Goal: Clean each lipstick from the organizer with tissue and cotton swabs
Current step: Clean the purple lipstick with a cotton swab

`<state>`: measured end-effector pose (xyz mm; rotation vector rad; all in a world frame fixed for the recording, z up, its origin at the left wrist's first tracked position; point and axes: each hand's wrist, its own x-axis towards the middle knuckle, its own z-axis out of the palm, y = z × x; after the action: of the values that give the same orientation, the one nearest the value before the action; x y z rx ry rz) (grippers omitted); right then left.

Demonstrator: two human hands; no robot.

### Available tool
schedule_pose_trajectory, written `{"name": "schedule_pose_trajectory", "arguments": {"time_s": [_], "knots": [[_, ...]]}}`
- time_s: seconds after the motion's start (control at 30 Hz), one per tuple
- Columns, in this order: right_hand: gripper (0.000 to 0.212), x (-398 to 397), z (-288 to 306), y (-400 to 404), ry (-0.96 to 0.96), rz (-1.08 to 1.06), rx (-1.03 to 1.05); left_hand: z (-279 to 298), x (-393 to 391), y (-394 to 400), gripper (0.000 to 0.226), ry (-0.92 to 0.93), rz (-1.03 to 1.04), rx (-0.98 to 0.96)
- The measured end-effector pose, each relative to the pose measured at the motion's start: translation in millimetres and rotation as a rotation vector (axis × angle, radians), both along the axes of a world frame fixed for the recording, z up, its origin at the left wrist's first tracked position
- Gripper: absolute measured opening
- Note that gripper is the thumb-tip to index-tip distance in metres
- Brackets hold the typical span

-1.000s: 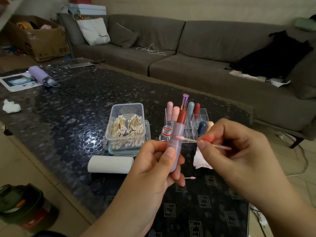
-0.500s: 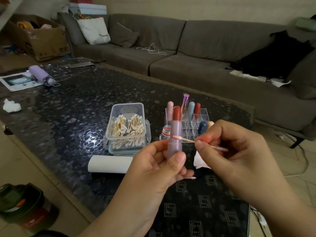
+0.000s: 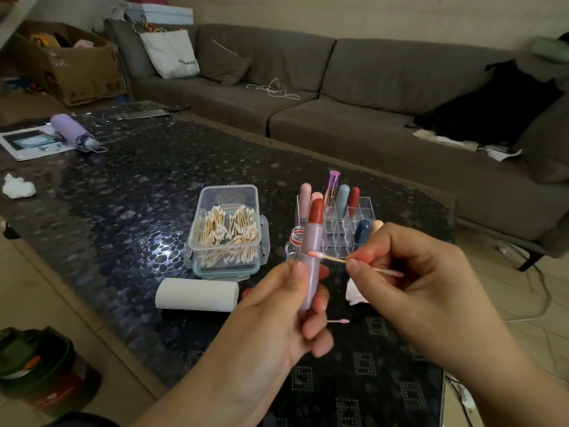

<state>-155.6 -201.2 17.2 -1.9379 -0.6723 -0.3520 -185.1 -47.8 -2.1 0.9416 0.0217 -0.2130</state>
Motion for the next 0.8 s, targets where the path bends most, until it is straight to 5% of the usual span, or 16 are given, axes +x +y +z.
{"name": "schedule_pose_trajectory", "arguments": {"time_s": [0.37,0.8], "knots": [[0.013,2.3,3.4,-0.9,-0.038,-0.090,0.029,-2.1,-3.0,7.5,0.034,0.001,-0.028,0.028],[0.015,1.8,4.3,-1.8,-0.041,-0.072,0.018,-5.2,-0.4,4.3,0.019,-0.062,-0.015,0.057]]}}
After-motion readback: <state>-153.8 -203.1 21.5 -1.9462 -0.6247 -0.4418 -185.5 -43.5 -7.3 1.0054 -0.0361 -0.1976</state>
